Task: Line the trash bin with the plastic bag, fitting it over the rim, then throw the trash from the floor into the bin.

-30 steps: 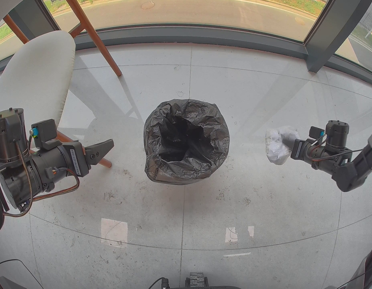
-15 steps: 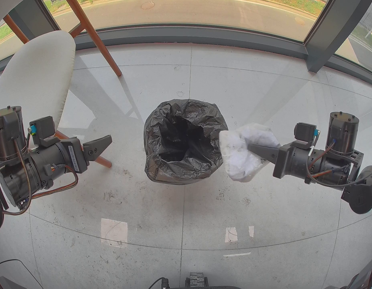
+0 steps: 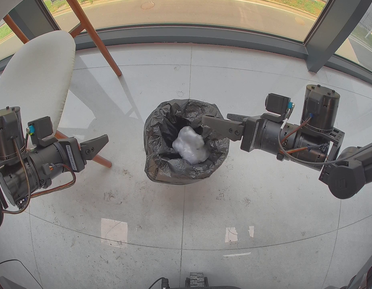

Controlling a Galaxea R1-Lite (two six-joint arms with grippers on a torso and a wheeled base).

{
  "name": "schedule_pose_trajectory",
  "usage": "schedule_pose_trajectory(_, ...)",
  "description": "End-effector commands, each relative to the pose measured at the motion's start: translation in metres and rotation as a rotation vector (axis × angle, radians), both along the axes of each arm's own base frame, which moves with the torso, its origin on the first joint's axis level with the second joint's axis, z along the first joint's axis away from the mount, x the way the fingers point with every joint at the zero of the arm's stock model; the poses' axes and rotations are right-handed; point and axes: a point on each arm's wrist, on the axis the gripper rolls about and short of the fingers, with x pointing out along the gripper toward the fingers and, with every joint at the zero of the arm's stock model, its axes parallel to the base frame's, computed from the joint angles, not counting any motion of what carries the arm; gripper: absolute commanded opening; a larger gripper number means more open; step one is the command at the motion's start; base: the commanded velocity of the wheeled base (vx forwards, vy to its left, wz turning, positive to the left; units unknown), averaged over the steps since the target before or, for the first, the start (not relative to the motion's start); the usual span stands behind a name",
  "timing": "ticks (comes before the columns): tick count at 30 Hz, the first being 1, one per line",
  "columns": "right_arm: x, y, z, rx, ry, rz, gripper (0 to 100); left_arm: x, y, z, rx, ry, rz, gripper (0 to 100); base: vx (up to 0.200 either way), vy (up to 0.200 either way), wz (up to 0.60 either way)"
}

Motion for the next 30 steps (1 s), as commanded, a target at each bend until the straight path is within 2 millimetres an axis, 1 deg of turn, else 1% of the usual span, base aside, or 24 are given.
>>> schedule_pose_trajectory(1, -0.01, -0.033, 0.008, 0.019, 0.003, -0.104, 100, -0.004, 0.002, 0.003, -0.007, -0.016, 0.005, 100, 0.0, 0.0, 0.0)
schedule_pose_trajectory(3, -0.019, -0.056, 0.011, 0.02, 0.001, -0.172, 100, -0.01, 0.005, 0.007, -0.015, -0.033, 0.009, 100, 0.0, 0.0, 0.0)
schedule_pose_trajectory(4, -0.02, -0.06, 0.01, 0.018, 0.003, -0.182, 100, -0.011, 0.005, 0.007, -0.015, -0.033, 0.009, 100, 0.0, 0.0, 0.0)
schedule_pose_trajectory(5, -0.033, -0.077, 0.01, 0.014, 0.006, -0.231, 100, -0.013, 0.009, 0.004, -0.012, -0.027, 0.021, 100, 0.0, 0.0, 0.0)
schedule_pose_trajectory(6, -0.043, -0.086, 0.008, 0.011, 0.009, -0.253, 100, -0.016, 0.012, 0.003, -0.012, -0.026, 0.027, 100, 0.0, 0.0, 0.0)
schedule_pose_trajectory(7, -0.057, -0.095, 0.007, 0.006, 0.009, -0.271, 100, -0.023, 0.014, 0.003, -0.016, -0.033, 0.027, 100, 0.0, 0.0, 0.0)
schedule_pose_trajectory(8, -0.064, -0.099, 0.005, 0.001, 0.008, -0.278, 100, -0.026, 0.015, 0.003, -0.018, -0.037, 0.026, 100, 0.0, 0.0, 0.0)
schedule_pose_trajectory(9, -0.076, -0.106, 0.003, -0.004, 0.005, -0.29, 100, -0.033, 0.017, 0.003, -0.021, -0.047, 0.024, 100, 0.0, 0.0, 0.0)
schedule_pose_trajectory(10, -0.076, -0.106, 0.003, -0.004, 0.005, -0.29, 100, -0.033, 0.017, 0.003, -0.021, -0.047, 0.024, 100, 0.0, 0.0, 0.0)
schedule_pose_trajectory(11, -0.095, -0.117, -0.001, -0.018, -0.006, -0.317, 100, -0.043, 0.02, 0.003, -0.027, -0.061, 0.015, 100, 0.0, 0.0, 0.0)
schedule_pose_trajectory(13, -0.12, -0.128, -0.009, -0.05, -0.029, -0.359, 100, -0.061, 0.027, 0.004, -0.04, -0.094, 0.026, 100, 0.0, 0.0, 0.0)
schedule_pose_trajectory(14, -0.127, -0.132, -0.011, -0.056, -0.036, -0.378, 100, -0.066, 0.031, 0.003, -0.044, -0.103, 0.043, 100, 0.0, 0.0, 0.0)
schedule_pose_trajectory(16, -0.145, -0.145, -0.015, -0.06, -0.057, -0.443, 100, -0.083, 0.045, 0.001, -0.048, -0.136, 0.106, 100, 0.0, 0.0, 0.0)
schedule_pose_trajectory(17, -0.145, -0.145, -0.015, -0.06, -0.057, -0.443, 100, -0.083, 0.045, 0.001, -0.048, -0.136, 0.106, 100, 0.0, 0.0, 0.0)
schedule_pose_trajectory(18, -0.161, -0.156, -0.021, -0.057, -0.07, -0.492, 100, -0.099, 0.054, -0.005, -0.05, -0.158, 0.156, 100, 0.0, 0.0, 0.0)
schedule_pose_trajectory(19, -0.171, -0.162, -0.027, -0.058, -0.071, -0.52, 100, -0.111, 0.058, -0.011, -0.049, -0.172, 0.182, 100, 0.0, 0.0, 0.0)
schedule_pose_trajectory(22, -0.191, -0.173, -0.042, -0.071, -0.072, -0.58, 100, -0.133, 0.063, -0.021, -0.048, -0.207, 0.216, 100, 0.0, 0.0, 0.0)
schedule_pose_trajectory(23, -0.207, -0.179, -0.056, -0.102, -0.077, -0.627, 100, -0.146, 0.066, -0.029, -0.049, -0.229, 0.245, 100, 0.0, 0.0, 0.0)
schedule_pose_trajectory(24, -0.21, -0.181, -0.059, -0.11, -0.078, -0.639, 100, -0.149, 0.066, -0.03, -0.048, -0.237, 0.255, 100, 0.0, 0.0, 0.0)
schedule_pose_trajectory(25, -0.219, -0.183, -0.065, -0.128, -0.088, -0.66, 100, -0.155, 0.068, -0.034, -0.047, -0.25, 0.289, 100, 0.0, 0.0, 0.0)
schedule_pose_trajectory(26, -0.225, -0.185, -0.066, -0.135, -0.094, -0.678, 100, -0.16, 0.069, -0.038, -0.047, -0.26, 0.316, 100, 0.0, 0.0, 0.0)
schedule_pose_trajectory(28, -0.242, -0.188, -0.074, -0.147, -0.068, -0.719, 100, -0.172, 0.071, -0.045, -0.047, -0.282, 0.37, 100, 0.0, 0.0, 0.0)
schedule_pose_trajectory(30, -0.253, -0.189, -0.079, -0.153, -0.054, -0.737, 100, -0.179, 0.072, -0.05, -0.046, -0.284, 0.39, 100, 0.0, 0.0, 0.0)
